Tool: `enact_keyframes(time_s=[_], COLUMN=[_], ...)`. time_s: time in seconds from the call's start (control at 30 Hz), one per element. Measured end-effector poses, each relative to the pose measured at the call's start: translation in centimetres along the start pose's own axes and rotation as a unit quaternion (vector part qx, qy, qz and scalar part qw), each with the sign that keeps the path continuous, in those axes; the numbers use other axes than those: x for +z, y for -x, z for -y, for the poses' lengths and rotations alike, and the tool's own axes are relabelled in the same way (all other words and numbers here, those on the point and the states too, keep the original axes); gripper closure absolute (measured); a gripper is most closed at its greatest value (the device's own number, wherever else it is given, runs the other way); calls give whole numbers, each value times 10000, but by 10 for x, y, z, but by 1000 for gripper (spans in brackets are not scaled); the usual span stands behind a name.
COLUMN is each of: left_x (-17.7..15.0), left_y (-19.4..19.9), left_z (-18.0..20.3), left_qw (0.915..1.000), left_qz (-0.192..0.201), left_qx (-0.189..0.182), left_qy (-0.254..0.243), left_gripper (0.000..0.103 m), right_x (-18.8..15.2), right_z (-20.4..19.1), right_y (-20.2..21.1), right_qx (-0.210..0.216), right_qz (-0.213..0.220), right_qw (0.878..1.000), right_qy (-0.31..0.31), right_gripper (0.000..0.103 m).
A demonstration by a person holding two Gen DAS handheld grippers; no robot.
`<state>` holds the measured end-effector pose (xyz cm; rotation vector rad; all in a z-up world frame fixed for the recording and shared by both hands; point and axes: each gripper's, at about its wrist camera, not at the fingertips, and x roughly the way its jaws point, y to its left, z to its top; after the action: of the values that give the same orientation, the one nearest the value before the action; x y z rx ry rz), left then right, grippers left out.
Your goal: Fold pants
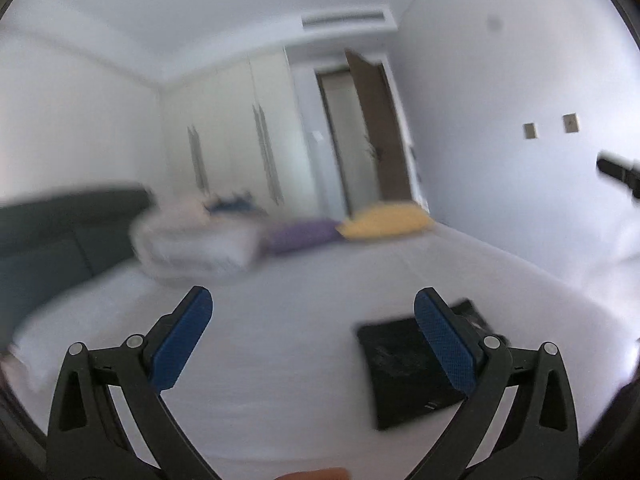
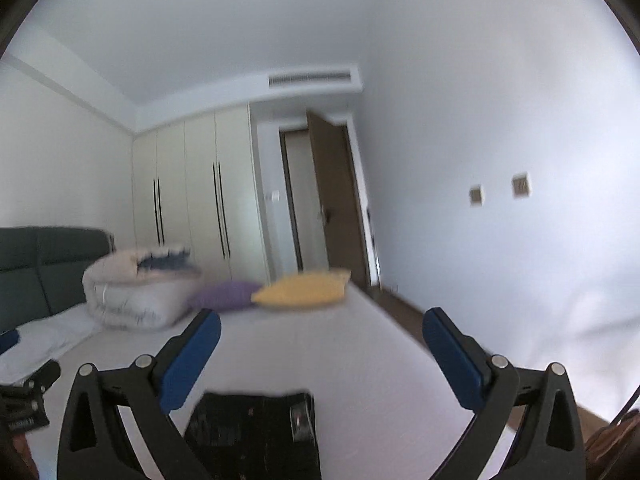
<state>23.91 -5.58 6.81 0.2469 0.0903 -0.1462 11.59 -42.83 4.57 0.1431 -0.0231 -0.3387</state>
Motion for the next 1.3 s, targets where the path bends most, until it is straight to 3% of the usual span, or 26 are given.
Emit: enact_keyframes(time_s=[0.2,0.33,0.47,0.53,0.63,0.87,1.07,1.3], left_x=[14,7,-15,-29,-48,-94,-118,-128], left_y=[21,4,-10,-16,-22,-45,-66,-76], left_z=[-22,-34,-32,-25,-10,13,18,18], left_qw=[9984,9888,9803,9779,9735,9585,9475,9428], left_qz=[-349,-1126,-1648,-1851,-2112,-2618,-2928,-3084], left_qx=[75,-202,-238,-177,-312,-685,-748,-676], left_qy=[429,956,1066,956,825,900,1044,1074], left_gripper=[0,0,0,0,0,0,0,0], right_x=[37,48,35,18,-9,-70,-103,-118], right_z=[-7,-16,-24,-24,-20,-28,-35,-42], right_y=[41,55,49,34,16,-6,-13,-17], right_qx=[75,167,243,161,196,-123,-105,-4], right_qz=[514,466,-168,-799,-1562,-2624,-3086,-3267], right_qw=[9986,9985,9988,9960,9875,9646,9504,9442], right_qy=[17,247,388,354,94,240,366,418], right_gripper=[0,0,0,0,0,0,0,0])
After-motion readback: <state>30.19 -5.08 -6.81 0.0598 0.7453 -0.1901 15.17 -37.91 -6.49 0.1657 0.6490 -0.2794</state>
